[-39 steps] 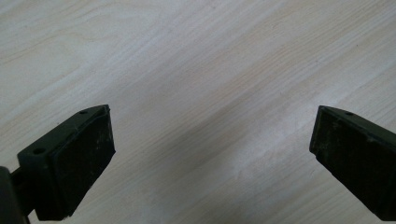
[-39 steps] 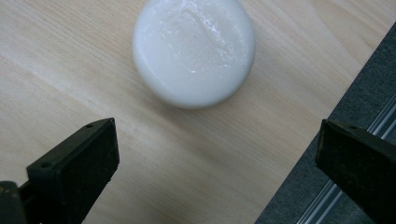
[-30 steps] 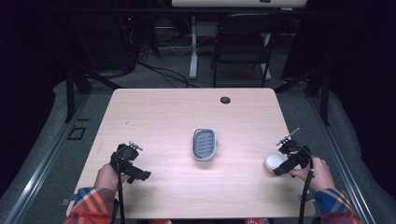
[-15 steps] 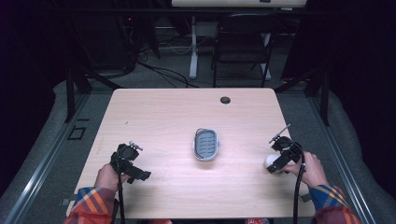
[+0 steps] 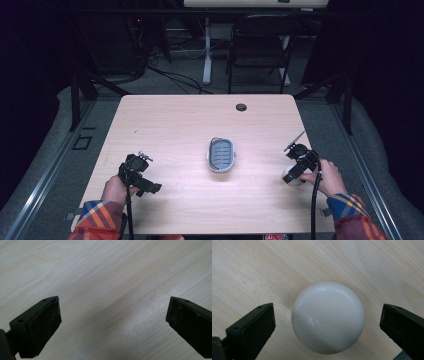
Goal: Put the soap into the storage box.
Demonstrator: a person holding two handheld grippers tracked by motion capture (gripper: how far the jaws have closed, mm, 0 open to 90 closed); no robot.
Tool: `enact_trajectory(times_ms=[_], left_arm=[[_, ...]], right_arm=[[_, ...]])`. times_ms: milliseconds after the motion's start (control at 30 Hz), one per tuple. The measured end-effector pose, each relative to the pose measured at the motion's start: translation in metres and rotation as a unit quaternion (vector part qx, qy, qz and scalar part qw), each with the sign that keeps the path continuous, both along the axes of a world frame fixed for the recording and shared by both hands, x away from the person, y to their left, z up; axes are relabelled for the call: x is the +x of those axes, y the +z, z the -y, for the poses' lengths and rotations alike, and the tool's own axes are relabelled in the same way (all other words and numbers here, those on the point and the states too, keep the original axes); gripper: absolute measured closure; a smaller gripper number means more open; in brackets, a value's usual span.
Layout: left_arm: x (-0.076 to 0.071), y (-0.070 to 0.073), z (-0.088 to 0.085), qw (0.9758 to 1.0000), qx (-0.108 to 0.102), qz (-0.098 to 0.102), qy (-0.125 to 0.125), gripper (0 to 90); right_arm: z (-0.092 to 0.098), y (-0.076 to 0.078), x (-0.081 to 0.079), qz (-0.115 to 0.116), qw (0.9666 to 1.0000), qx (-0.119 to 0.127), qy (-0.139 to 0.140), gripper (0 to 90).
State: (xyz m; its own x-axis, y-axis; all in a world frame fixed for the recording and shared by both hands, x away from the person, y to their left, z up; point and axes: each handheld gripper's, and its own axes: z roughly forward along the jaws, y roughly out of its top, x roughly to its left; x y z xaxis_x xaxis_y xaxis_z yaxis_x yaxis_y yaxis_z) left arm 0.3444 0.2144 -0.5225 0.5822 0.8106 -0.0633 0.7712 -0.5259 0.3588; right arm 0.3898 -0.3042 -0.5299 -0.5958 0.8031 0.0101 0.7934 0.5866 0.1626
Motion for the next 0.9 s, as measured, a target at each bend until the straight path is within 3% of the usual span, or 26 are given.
enact_trajectory(times_ms=[33,67,100,233,267,300,333,367,400,433,533,600,633,700,733,767,800,900], left_arm=[[0.0,0.0,0.0,1.0,0.001,-0.001,0.0,0.0],[0.0,0.0,0.0,1.0,0.0,0.0,0.0,0.0],[0.0,0.0,0.0,1.0,0.001,-0.001,0.0,0.0],[0.0,0.0,0.0,1.0,0.001,-0.001,0.0,0.0],[0.0,0.0,0.0,1.0,0.0,-0.001,-0.001,0.0],[0.0,0.0,0.001,1.0,0.001,-0.002,0.0,0.0],[0.0,0.0,0.0,1.0,0.001,-0.001,0.0,0.0],[0.0,0.0,0.0,1.0,0.001,-0.001,0.0,0.0],[0.0,0.0,0.0,1.0,0.0,-0.001,0.0,0.0],[0.0,0.0,0.0,1.0,0.0,0.0,0.001,0.0],[0.0,0.0,0.0,1.0,0.001,-0.001,0.0,0.0],[0.0,0.0,0.0,1.0,0.001,-0.001,0.001,0.0],[0.0,0.0,0.0,1.0,0.002,-0.002,0.0,0.0],[0.0,0.0,0.001,1.0,0.001,-0.002,-0.001,0.0],[0.0,0.0,0.001,1.0,0.002,-0.002,0.0,0.0],[0.0,0.0,0.001,1.0,0.002,-0.002,-0.001,0.0],[0.0,0.0,0.001,1.0,0.002,-0.002,-0.001,0.0],[0.0,0.0,0.001,1.0,0.002,-0.003,-0.001,0.0]], right_arm=[[0.0,0.0,0.0,0.0,1.0,0.0,0.0,0.0],[0.0,0.003,0.003,-0.014,0.9996,-0.017,0.019,0.0],[-0.002,-0.002,0.001,-0.004,1.0,-0.004,0.002,0.0],[-0.002,0.0,0.004,-0.015,0.9994,-0.026,0.017,3.1],[-0.003,-0.004,0.003,-0.002,1.0,-0.007,0.001,6.0],[-0.003,-0.004,0.003,-0.002,1.0,-0.007,0.001,6.0],[-0.003,-0.001,0.005,-0.017,0.9994,-0.024,0.016,6.3],[-0.004,-0.005,0.004,-0.007,0.9999,-0.012,0.003,7.6],[-0.003,-0.001,0.007,-0.025,0.9987,-0.038,0.023,9.4],[-0.004,0.0,0.008,-0.031,0.9982,-0.043,0.029,10.7],[-0.006,-0.009,0.004,-0.006,0.9999,-0.006,-0.006,13.8],[-0.004,-0.003,0.009,-0.037,0.9979,-0.046,0.026,14.1],[-0.005,-0.007,0.006,-0.023,0.9994,-0.025,0.008,14.6],[-0.004,-0.005,0.009,-0.042,0.9979,-0.044,0.021,15.1],[-0.005,-0.008,0.007,-0.032,0.999,-0.029,0.007,15.5],[-0.004,-0.006,0.008,-0.044,0.998,-0.042,0.018,16.5],[-0.005,-0.01,0.007,-0.037,0.9988,-0.03,0.005,17.4],[-0.005,-0.008,0.009,-0.05,0.9978,-0.041,0.016,19.8]])
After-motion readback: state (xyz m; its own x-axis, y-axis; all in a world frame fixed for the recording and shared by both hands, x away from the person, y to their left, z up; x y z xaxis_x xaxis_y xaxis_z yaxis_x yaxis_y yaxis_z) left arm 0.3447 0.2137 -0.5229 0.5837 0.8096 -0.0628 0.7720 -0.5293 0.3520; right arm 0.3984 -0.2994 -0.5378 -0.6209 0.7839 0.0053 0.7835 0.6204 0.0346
